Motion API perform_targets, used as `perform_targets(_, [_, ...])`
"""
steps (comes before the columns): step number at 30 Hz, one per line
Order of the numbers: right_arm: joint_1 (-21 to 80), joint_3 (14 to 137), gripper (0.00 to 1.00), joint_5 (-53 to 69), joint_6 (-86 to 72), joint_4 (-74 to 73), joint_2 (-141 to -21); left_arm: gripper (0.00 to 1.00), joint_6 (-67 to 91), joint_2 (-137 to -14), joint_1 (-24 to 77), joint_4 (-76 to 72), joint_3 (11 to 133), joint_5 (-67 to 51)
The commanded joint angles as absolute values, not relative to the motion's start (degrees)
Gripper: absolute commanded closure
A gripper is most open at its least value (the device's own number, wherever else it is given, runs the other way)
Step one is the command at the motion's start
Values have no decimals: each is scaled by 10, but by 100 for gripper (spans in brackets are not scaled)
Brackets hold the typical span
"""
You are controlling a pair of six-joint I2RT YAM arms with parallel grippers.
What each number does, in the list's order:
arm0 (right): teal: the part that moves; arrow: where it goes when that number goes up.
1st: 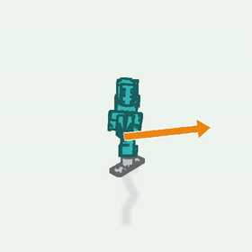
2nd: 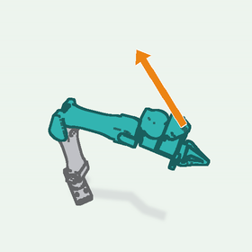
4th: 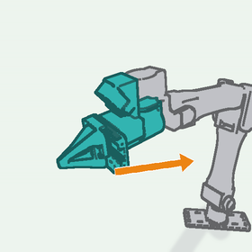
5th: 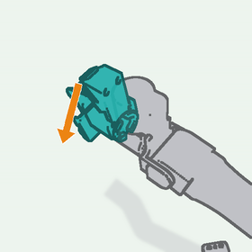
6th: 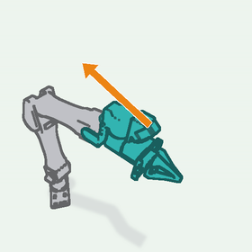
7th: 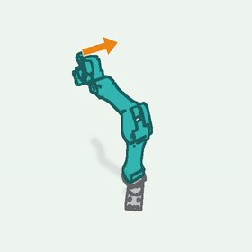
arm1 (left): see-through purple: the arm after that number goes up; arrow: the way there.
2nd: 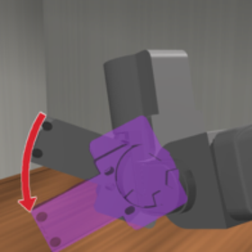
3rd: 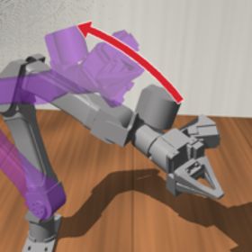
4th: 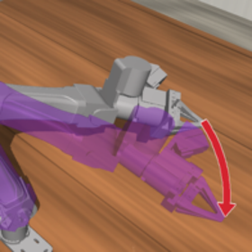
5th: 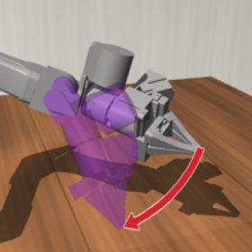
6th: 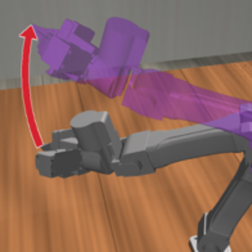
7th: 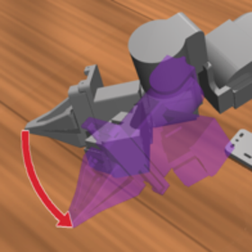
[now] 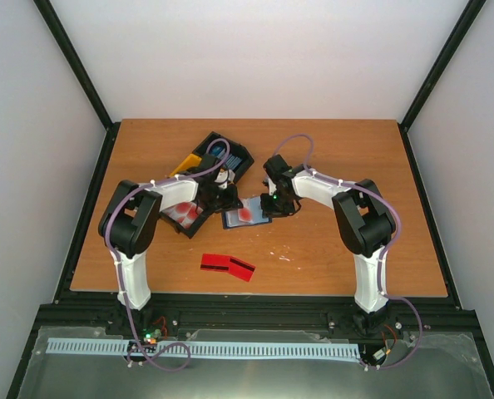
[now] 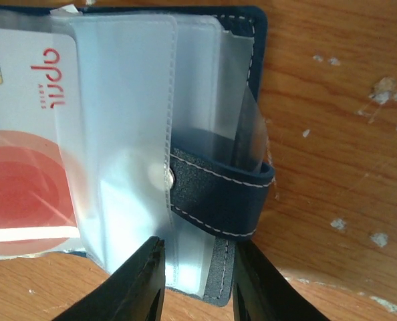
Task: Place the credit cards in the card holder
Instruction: Insert the credit card into the card holder.
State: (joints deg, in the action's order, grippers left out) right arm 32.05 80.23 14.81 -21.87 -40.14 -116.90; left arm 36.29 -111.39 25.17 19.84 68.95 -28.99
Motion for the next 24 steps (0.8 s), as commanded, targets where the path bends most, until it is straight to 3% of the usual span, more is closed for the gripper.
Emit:
perform_targets(1, [342, 766, 71, 153, -214, -399, -1250, 92, 357, -1134, 257, 229, 688, -313])
perform_targets(9, [342, 764, 75, 147, -219, -398, -1249, 81, 355, -1139, 256, 250, 702, -294])
perform_targets(14, [342, 764, 75, 146, -222, -397, -1249, 66, 354, -1118, 257, 277, 711, -258])
perform_targets(24, [342, 764, 75, 149, -223, -394, -1249, 56, 380, -1081, 263, 314, 703, -236])
